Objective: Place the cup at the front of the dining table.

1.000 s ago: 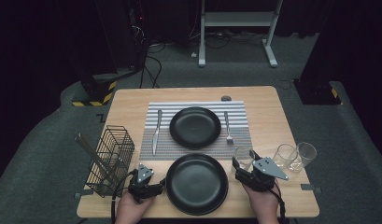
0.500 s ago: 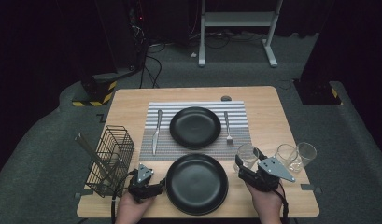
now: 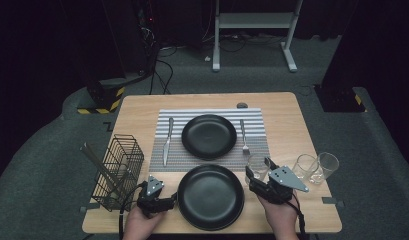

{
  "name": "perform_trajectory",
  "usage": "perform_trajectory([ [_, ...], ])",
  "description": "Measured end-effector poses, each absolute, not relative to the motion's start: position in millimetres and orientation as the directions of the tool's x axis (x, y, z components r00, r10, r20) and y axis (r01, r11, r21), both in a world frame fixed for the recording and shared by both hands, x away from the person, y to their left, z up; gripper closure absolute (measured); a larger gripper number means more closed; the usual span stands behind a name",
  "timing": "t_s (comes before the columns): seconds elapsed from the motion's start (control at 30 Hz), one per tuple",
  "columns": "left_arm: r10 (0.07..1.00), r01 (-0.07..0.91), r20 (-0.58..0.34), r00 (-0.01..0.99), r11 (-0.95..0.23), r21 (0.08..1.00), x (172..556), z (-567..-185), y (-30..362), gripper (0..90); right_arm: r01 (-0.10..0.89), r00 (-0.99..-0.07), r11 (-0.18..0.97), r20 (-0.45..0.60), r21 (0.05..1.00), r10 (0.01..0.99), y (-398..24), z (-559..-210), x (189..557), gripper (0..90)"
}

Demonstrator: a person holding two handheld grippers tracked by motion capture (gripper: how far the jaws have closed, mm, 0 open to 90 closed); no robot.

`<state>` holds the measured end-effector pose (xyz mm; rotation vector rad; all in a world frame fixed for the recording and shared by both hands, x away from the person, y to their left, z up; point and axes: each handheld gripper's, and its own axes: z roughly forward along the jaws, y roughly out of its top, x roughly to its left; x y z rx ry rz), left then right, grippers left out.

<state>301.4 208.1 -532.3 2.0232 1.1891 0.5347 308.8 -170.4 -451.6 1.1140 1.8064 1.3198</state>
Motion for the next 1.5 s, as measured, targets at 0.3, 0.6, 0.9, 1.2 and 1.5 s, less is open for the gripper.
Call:
perform_trajectory([
  [0.3, 0.872, 0.578, 0.016, 0.490, -0.339, 0.742, 294.5, -533.0, 207.7, 16.8, 0.262, -0.473, 0.181, -0.037, 0.948, 0.880, -159.0, -446.8, 314.5, 29.0],
  [0.6, 0.859, 0.577, 0.015, 0.511, -0.357, 0.735, 293.1, -532.5, 211.2, 13.8, 0.252, -0.493, 0.186, -0.039, 0.950, 0.869, -150.7, -438.9, 314.1, 29.0],
  [0.9, 0.866, 0.600, -0.041, 0.498, -0.310, 0.737, 289.3, -528.5, 221.8, 15.3, 0.254, -0.507, 0.184, -0.031, 0.949, 0.861, -144.5, -436.9, 314.4, 29.0],
  [1.2, 0.862, 0.554, -0.039, 0.506, -0.290, 0.781, 281.3, -515.9, 224.3, 15.4, 0.236, -0.516, 0.189, -0.042, 0.953, 0.855, -141.8, -432.0, 312.6, 29.0],
  [1.5, 0.851, 0.529, -0.056, 0.522, -0.272, 0.804, 279.5, -508.1, 222.7, 17.6, 0.232, -0.514, 0.189, -0.045, 0.954, 0.857, -143.1, -432.7, 314.4, 29.0],
])
